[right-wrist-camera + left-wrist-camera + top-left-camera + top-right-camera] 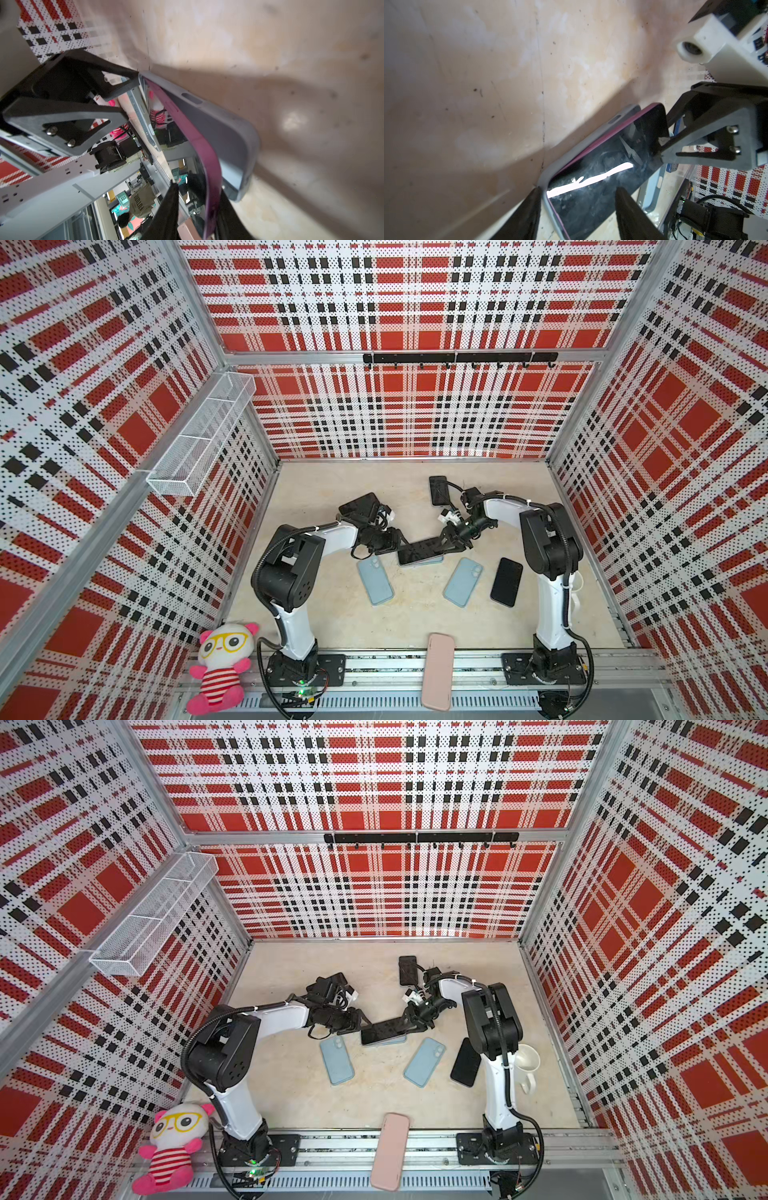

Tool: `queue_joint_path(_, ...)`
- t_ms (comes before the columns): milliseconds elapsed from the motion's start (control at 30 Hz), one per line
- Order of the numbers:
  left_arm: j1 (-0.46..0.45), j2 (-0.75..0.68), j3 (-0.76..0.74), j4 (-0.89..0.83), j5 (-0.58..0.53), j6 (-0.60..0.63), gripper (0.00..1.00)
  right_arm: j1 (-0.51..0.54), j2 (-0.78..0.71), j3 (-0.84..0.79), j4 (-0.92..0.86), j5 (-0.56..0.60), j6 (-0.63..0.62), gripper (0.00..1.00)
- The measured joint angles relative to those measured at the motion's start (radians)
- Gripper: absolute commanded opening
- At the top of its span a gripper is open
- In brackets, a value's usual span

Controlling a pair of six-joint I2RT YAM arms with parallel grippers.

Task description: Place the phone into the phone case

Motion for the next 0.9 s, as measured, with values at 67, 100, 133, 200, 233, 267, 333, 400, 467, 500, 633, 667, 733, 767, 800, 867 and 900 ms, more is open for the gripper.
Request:
queue_joint_path(67,-0.002,0.0,0.0,-0.002,-0.016,0.007,0.59,-0.002,0.0,0.023,-0.011,0.029,0.0,0.41)
queue_joint_path(100,-0.002,0.0,0.001,-0.004,-0.023,0.01,0.59,-0.002,0.0,0.034,-0.016,0.041,0.0,0.41)
queue_joint_path(133,-0.003,0.0,0.003,-0.01,-0.031,0.014,0.59,-0.002,0.0,0.045,-0.021,0.053,0.0,0.42)
queue_joint_path(200,-0.003,0.0,0.012,-0.018,-0.047,0.026,0.59,-0.003,0.0,0.063,-0.033,0.077,0.001,0.47)
queue_joint_path(233,-0.003,0.0,0.016,-0.021,-0.054,0.032,0.59,-0.003,-0.001,0.071,-0.039,0.091,0.002,0.49)
queue_joint_path(267,-0.004,0.0,0.021,-0.026,-0.064,0.039,0.59,-0.003,-0.003,0.076,-0.045,0.106,0.0,0.51)
queue_joint_path(333,-0.004,0.0,0.027,-0.036,-0.08,0.049,0.58,-0.004,-0.01,0.078,-0.055,0.135,0.003,0.52)
queue_joint_path(400,-0.004,0.0,0.031,-0.044,-0.095,0.056,0.58,-0.007,-0.027,0.076,-0.063,0.17,0.008,0.53)
queue_joint_path(467,-0.004,0.0,0.032,-0.052,-0.106,0.062,0.58,-0.008,-0.06,0.066,-0.061,0.219,0.015,0.55)
queue_joint_path(500,-0.004,0.0,0.032,-0.055,-0.112,0.064,0.58,-0.008,-0.081,0.056,-0.054,0.246,0.024,0.58)
queue_joint_path(633,-0.008,-0.01,0.03,-0.063,-0.134,0.06,0.58,-0.01,-0.297,-0.11,0.105,0.366,0.087,1.0)
queue_joint_path(667,-0.01,-0.019,0.025,-0.062,-0.138,0.057,0.58,-0.011,-0.378,-0.176,0.168,0.38,0.097,1.0)
queue_joint_path(733,-0.019,-0.05,0.008,-0.062,-0.143,0.042,0.58,-0.021,-0.508,-0.282,0.282,0.381,0.134,1.0)
queue_joint_path(767,-0.027,-0.07,-0.002,-0.061,-0.143,0.029,0.58,-0.027,-0.55,-0.319,0.336,0.36,0.152,1.0)
queue_joint_path(800,-0.034,-0.084,-0.009,-0.06,-0.143,0.02,0.58,-0.035,-0.563,-0.335,0.373,0.339,0.159,1.0)
queue_joint_path(867,-0.05,-0.108,-0.023,-0.051,-0.144,-0.002,0.58,-0.046,-0.537,-0.335,0.431,0.304,0.168,1.0)
queue_joint_path(900,-0.058,-0.114,-0.03,-0.047,-0.145,-0.012,0.57,-0.044,-0.505,-0.327,0.443,0.308,0.166,0.99)
